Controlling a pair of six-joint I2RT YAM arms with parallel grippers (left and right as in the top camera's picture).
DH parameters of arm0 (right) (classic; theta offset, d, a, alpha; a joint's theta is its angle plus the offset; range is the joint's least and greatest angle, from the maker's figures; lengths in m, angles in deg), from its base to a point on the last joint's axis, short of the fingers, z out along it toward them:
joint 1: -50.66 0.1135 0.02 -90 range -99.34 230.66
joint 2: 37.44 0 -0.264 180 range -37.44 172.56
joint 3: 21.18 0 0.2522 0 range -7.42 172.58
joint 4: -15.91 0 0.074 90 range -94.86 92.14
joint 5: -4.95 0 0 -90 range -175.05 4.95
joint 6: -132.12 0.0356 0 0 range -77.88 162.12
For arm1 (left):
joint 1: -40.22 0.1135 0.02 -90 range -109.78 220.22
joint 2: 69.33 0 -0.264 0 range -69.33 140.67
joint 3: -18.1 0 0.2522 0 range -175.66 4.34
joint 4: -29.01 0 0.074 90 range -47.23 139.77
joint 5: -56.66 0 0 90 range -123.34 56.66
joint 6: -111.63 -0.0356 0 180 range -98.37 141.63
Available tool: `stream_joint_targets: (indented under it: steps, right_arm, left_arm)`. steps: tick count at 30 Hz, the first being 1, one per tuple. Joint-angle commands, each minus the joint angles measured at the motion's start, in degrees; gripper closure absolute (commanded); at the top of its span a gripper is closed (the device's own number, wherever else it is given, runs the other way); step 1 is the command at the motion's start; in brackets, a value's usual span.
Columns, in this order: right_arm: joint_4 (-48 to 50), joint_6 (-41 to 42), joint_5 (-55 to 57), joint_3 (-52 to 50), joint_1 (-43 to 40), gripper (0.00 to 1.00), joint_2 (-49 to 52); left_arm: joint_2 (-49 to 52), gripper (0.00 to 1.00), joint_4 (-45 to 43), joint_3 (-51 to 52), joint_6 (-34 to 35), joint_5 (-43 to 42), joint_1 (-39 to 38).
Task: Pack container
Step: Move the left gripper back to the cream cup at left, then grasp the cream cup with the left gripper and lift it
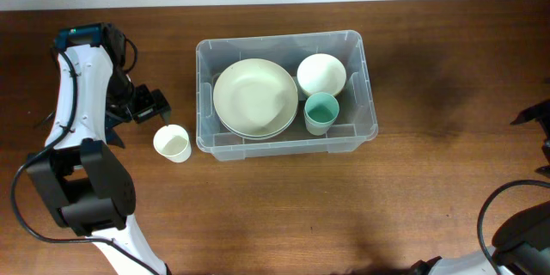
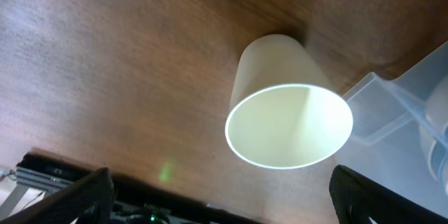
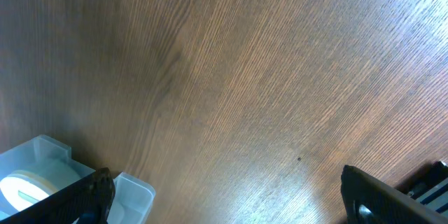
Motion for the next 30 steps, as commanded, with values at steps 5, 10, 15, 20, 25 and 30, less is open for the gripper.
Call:
stream_joint_targets:
  steps: [5,10,15,20,25,30]
  right_arm:
    - [0.0,0.5,0.3,-0.3,-0.1,0.01,-0.2]
    - [0.0,0.5,0.3,-0.3,-0.1,0.01,-0.2]
    - [0.0,0.5,0.3,-0.3,-0.1,0.01,-0.2]
    - [0.0,0.5,0.3,-0.3,-0.1,0.01,-0.2]
    - [0.0,0.5,0.3,-0.3,-0.1,0.01,-0.2]
    - [0.0,0.5,0.3,-0.3,-0.1,0.01,-0.2]
  left_arm:
    - [-8.3,0.00,-1.9,5.4,0.3,1.0,-0.2]
    - [-14.4,0.00,-8.2,12.2,0.4,2.8,-0.1]
    - [-15.5,0.00,-14.5,18.8,0.4,2.8,-0.1]
    - [-15.5,0.00,-21.7,24.9,0.4,2.8,0.2]
    - [-15.5,0.00,-23.3,25.6,0.3,2.9,0.2]
    - [-15.5,0.01,-26.9,27.7,0.4,2.7,0.2]
